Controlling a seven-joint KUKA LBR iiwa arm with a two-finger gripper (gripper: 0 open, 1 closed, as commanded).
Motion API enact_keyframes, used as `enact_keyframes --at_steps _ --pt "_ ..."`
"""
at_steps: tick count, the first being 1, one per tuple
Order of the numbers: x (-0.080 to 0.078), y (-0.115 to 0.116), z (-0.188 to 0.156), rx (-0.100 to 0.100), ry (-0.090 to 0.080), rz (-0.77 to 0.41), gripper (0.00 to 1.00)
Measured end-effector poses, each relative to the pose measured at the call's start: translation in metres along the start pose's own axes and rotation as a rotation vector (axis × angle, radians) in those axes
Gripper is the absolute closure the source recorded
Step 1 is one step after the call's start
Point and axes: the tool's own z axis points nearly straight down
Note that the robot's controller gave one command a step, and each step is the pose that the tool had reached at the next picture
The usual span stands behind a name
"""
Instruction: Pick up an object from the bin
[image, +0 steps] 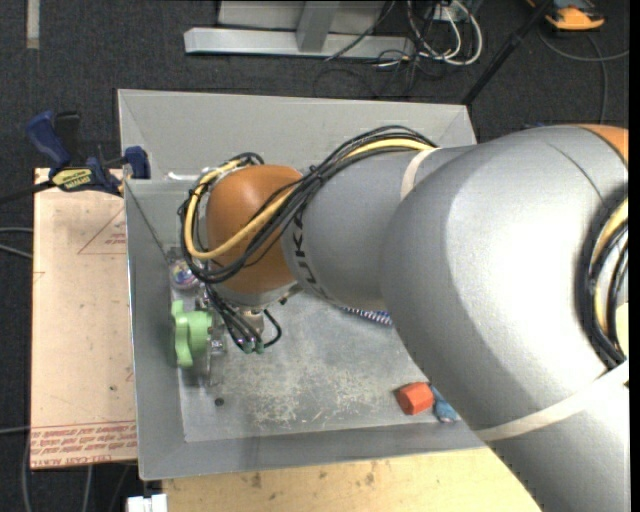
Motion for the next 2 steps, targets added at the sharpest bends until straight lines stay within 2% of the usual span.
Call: enact_keyframes --at_steps 1,2 --pt "0.001 -0.001 -0.003 -0.001 0.003 0.003 1.00" --pt "0.013 0.006 -0.160 -0.003 -0.006 -0.022 1.00"
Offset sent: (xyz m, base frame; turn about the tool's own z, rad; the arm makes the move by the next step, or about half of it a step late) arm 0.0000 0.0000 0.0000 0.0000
